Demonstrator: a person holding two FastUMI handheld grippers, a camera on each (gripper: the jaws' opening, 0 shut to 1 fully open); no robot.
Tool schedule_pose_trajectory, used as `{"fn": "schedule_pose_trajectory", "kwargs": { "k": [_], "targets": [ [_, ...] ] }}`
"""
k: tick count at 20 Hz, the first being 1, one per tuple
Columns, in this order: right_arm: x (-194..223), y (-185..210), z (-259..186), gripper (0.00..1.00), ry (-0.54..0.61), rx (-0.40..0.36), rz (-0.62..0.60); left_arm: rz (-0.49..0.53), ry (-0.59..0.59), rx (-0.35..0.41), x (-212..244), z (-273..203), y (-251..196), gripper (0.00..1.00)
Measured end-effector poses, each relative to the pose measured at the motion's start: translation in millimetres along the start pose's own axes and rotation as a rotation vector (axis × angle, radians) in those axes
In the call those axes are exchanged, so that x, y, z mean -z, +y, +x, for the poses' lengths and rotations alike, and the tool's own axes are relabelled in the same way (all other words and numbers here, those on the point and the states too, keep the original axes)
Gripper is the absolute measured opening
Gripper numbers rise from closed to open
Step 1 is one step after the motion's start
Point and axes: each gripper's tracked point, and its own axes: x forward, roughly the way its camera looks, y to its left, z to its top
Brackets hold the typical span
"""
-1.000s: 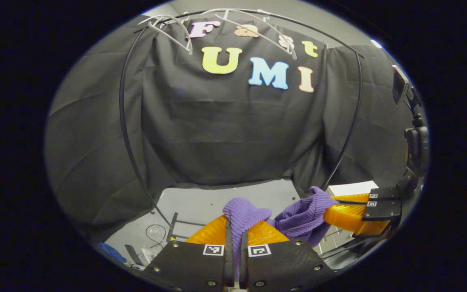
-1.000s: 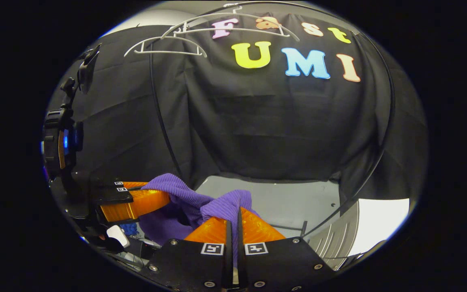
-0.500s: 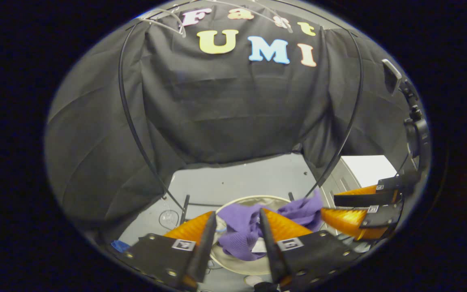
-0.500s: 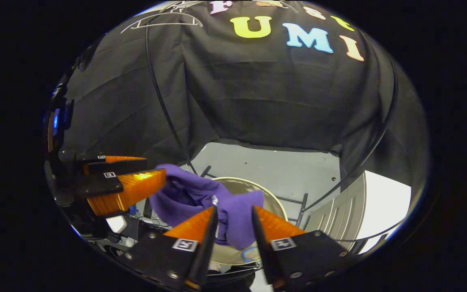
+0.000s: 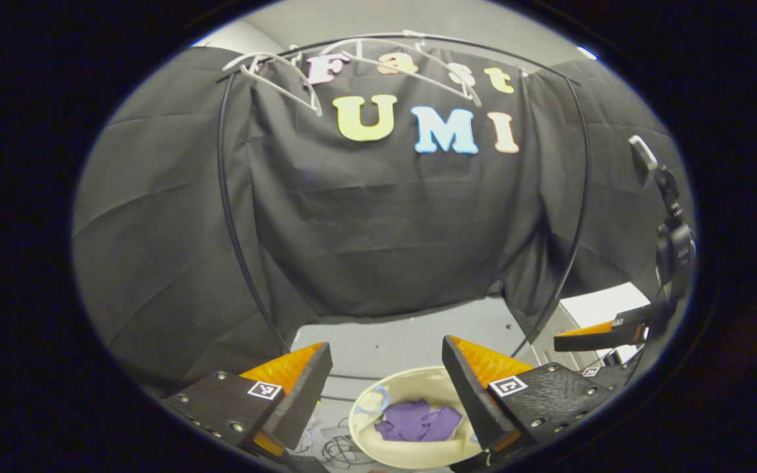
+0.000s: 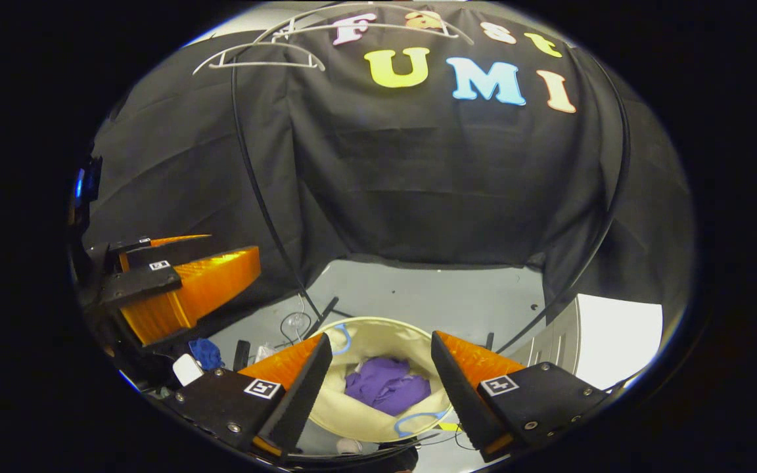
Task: Grasp the clothes on the hanger with both hands and then place them into the laundry hamper below.
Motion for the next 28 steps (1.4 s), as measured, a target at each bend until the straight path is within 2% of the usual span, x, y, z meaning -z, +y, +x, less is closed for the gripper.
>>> {"fn": "schedule_pose_trajectory", "kwargs": {
  "k": [5,7,8,9,14,17,20,23,28],
  "targets": [
    [-85,-17,-41,0.94,-0.191,0.064,-0.008,-0.017,-0.169,-0.045,-100,-29,35,0.98],
    [-114,-23,-66,0.92,-0.268,0.097,-0.004,-0.031,-0.226,-0.056,-126,-43,45,1.00],
    [-127,-25,-80,0.94,-0.302,0.116,-0.004,-0.037,-0.251,-0.058,-135,-50,47,1.00],
    [-141,-28,-98,0.92,-0.338,0.139,-0.006,-0.039,-0.279,-0.058,-143,-56,48,1.00],
    [-196,-34,-168,0.94,-0.499,0.207,-0.022,-0.022,-0.394,-0.054,-197,-86,54,1.00],
    [-219,-43,-201,0.92,-0.570,0.231,-0.014,-0.018,-0.433,-0.059,-213,-99,60,1.00],
    [-240,-57,-237,0.91,-0.657,0.279,0.006,0.004,-0.477,-0.077,-233,-131,71,1.00],
    [-246,-71,-260,0.91,-0.718,0.330,0.027,0.025,-0.500,-0.103,-243,-155,82,1.00],
    [-231,-83,-284,0.91,-0.761,0.405,0.008,0.019,-0.516,-0.159,-229,-189,98,1.00]
  ]
}}
